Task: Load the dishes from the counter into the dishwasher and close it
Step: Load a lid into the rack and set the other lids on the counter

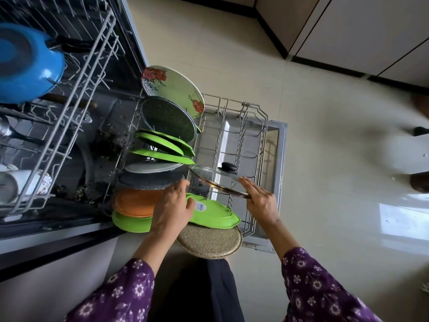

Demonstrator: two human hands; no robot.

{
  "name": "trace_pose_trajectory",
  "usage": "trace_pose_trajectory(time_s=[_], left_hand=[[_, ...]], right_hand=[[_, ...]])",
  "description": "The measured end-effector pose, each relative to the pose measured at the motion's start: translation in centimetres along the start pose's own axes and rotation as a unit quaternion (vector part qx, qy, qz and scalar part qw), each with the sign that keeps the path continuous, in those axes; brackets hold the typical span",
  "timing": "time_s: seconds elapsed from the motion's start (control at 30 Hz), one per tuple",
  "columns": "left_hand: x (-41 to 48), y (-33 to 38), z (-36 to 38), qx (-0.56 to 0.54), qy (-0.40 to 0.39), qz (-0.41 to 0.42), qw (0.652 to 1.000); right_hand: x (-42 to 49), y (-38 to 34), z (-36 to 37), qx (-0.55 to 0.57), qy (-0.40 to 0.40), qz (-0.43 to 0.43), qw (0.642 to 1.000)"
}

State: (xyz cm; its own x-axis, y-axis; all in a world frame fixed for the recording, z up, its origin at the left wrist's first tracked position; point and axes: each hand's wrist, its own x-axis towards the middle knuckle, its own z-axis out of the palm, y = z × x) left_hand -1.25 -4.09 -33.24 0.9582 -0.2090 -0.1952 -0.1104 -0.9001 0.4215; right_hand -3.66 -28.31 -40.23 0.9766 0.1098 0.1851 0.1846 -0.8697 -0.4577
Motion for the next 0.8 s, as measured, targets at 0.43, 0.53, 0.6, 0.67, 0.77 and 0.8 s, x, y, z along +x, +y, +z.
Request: trace_pose_trajectory(time_s=[0.43, 0.53, 0.6, 0.67, 0.77, 0.8], left_hand=[[0.6, -1.0, 1.0, -0.002, -0.007, -0.009, 1.0], [0.7, -1.5, 1.3, -0.008, -0.008, -0.014, 1.0], [0.6, -1.8, 1.5, -0.008, -0.008, -0.011, 1.0], [0.4, -2.0, 1.6, -0.005, -0.009, -0.006, 1.0], [-0.1, -1.9, 1.6, 0.008, -0.012, -0.007, 1.0], [-0.2, -1.9, 1.5, 0.01, -0.013, -0.009, 1.0]], right_hand=[[-0.2, 1.6, 4.5, -0.019, -0.052, 0.011, 0.998], [0.2, 2.4, 4.6, -0.015, -0.078, 0.022, 0.997], [0.3, 3.2, 4.4, -0.001, -0.086, 0.057, 0.995], [0.4, 3.8, 4.3, 0.01, -0.095, 0.086, 0.992], [0.1, 4.1, 4.2, 0.024, -0.104, 0.1, 0.989], [0.1, 4.1, 4.2, 0.029, -0.105, 0.107, 0.988]])
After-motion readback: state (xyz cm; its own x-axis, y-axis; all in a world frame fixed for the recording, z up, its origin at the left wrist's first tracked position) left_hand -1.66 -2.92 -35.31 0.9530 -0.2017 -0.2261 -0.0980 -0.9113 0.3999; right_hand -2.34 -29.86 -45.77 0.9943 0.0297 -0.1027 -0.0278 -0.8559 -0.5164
